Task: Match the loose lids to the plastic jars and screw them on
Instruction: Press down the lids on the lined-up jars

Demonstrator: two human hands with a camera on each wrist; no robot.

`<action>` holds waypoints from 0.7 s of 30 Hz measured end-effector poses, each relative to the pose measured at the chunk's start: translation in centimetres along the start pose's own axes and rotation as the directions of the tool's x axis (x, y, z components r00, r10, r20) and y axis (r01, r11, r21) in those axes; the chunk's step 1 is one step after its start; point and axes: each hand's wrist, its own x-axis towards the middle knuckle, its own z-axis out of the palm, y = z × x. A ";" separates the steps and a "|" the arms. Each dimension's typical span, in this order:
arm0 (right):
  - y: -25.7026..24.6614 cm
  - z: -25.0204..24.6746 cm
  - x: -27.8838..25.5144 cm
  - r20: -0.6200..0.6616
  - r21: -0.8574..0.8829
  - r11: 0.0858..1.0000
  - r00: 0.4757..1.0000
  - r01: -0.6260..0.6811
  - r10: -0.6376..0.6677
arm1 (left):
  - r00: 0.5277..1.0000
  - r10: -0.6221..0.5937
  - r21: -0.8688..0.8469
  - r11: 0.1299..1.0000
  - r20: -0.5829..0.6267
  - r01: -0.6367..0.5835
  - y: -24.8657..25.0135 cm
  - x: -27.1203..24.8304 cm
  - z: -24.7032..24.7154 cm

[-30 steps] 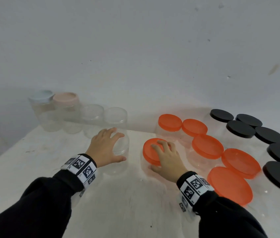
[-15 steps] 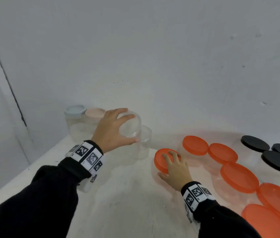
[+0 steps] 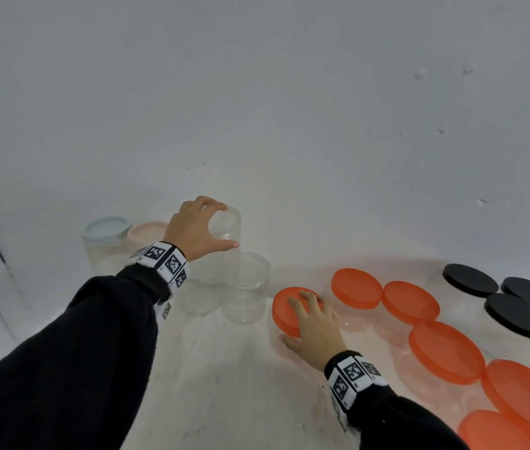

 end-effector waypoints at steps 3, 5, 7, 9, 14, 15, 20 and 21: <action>0.3 0.2 0.7 -0.002 0.005 1.000 1.000 -0.005 0.005 | 1.000 0.024 -0.021 1.000 -0.003 -0.024 -0.3 0.7 0.5; 0.4 0.3 1.1 -0.007 0.005 1.000 1.000 -0.008 0.008 | 0.999 0.032 -0.026 0.999 -0.002 -0.032 -0.5 1.0 0.8; 0.3 0.3 1.6 -0.016 0.008 1.000 1.000 -0.007 0.007 | 0.999 0.029 -0.022 0.999 -0.018 -0.029 -0.7 1.1 1.0; 0.4 0.4 1.9 -0.022 0.015 1.000 1.000 -0.003 0.003 | 0.999 0.024 -0.005 1.000 -0.033 -0.024 -0.8 1.3 1.2; 0.8 0.8 2.5 -0.024 0.012 1.000 1.000 0.001 -0.001 | 0.999 0.037 0.037 0.999 -0.038 -0.035 -1.1 2.0 1.5; 0.8 0.9 2.7 -0.025 0.014 1.000 1.000 0.001 -0.001 | 0.998 0.041 0.049 0.998 -0.036 -0.040 -1.0 2.0 1.5; 0.8 0.9 3.0 -0.023 0.017 1.000 1.000 0.003 -0.003 | 0.996 0.036 0.183 0.982 0.083 -0.051 -0.6 2.2 0.9; 0.8 0.8 3.0 -0.024 0.016 1.000 1.000 0.002 -0.002 | 0.996 0.038 0.232 0.971 0.085 -0.057 -0.4 2.1 0.8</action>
